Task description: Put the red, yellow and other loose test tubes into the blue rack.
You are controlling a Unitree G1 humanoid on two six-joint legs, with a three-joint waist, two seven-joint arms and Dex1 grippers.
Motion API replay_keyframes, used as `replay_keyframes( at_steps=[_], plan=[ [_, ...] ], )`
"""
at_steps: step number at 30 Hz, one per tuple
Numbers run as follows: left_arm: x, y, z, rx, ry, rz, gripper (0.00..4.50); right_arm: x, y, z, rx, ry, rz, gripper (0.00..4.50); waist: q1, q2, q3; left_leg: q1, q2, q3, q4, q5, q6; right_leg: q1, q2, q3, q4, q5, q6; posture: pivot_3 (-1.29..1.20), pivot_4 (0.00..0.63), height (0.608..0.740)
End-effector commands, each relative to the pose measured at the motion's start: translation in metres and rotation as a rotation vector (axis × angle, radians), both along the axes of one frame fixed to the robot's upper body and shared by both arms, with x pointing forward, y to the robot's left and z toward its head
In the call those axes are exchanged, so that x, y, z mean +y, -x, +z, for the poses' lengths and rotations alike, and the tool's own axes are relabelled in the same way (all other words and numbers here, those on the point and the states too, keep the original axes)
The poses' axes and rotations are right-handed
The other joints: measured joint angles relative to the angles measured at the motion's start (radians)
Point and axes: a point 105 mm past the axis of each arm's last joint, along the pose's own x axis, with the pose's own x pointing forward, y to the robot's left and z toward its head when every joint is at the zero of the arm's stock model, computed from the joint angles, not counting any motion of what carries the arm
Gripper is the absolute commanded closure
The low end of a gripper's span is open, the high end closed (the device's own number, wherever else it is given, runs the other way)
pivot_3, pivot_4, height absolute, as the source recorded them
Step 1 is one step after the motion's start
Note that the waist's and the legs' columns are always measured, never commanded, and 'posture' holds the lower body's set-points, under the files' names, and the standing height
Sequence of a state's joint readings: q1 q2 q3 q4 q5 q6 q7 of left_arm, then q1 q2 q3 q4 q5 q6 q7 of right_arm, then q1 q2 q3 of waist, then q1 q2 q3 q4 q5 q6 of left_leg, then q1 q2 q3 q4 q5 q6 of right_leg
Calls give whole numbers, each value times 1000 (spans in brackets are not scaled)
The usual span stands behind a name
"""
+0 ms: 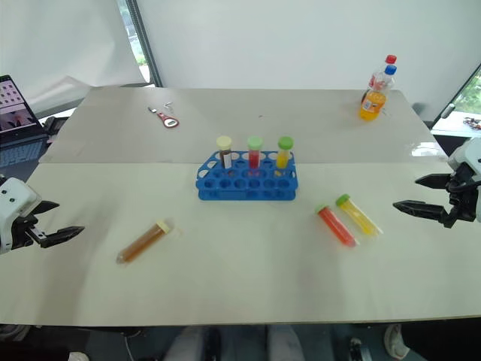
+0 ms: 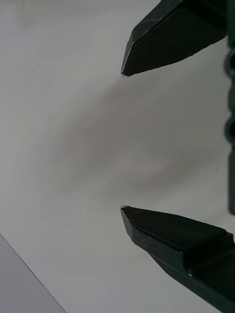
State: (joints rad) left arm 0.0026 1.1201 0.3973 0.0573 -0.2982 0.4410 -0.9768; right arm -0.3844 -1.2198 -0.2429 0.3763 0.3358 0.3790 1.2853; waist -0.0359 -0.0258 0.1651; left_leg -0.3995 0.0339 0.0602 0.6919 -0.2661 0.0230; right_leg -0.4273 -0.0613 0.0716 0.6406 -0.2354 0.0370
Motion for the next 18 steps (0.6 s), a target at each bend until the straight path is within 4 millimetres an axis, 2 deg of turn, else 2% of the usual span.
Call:
replay_keyframes(
  at_steps=[1, 8, 11, 13, 16, 18],
  plan=[
    [1, 1, 9, -36, 10, -6, 0, -4, 1, 9, -30, 7, -11, 17, 0, 0, 0, 0, 0, 0, 0, 0, 0, 0, 0, 0, 0, 0, 0, 0, 150, 733],
    [-1, 3, 17, -86, 60, -22, 0, -9, -2, 9, -51, -8, -27, 17, 0, 0, 0, 0, 0, 0, 0, 0, 0, 0, 0, 0, 0, 0, 0, 0, 150, 733],
    [-23, 3, 26, -78, 36, -138, 0, -5, -7, 12, -52, -26, -23, 17, -1, 0, 0, 0, 0, 1, 0, 0, 0, 0, 0, 0, 1, 0, 0, 0, 150, 733],
    [-45, 0, 34, -86, 34, -227, 0, 0, -11, 13, -48, -31, -17, 17, 0, 0, 0, 0, 0, 1, 1, 0, 0, 0, 0, 0, 1, 0, 0, 0, 150, 733],
    [-109, -5, 52, -147, 96, -456, 0, 23, -21, 14, 6, -28, -1, 17, 10, 0, 0, 0, 0, 0, 2, 0, 0, 1, 0, 0, 1, 0, 0, 0, 150, 733],
    [-133, -4, 56, -152, 131, -544, 0, 29, -25, 10, 54, 7, -25, 17, 16, 0, 0, -1, 0, 0, 3, 0, 0, 1, 0, 1, 1, 1, 0, 0, 150, 733]
  ],
)
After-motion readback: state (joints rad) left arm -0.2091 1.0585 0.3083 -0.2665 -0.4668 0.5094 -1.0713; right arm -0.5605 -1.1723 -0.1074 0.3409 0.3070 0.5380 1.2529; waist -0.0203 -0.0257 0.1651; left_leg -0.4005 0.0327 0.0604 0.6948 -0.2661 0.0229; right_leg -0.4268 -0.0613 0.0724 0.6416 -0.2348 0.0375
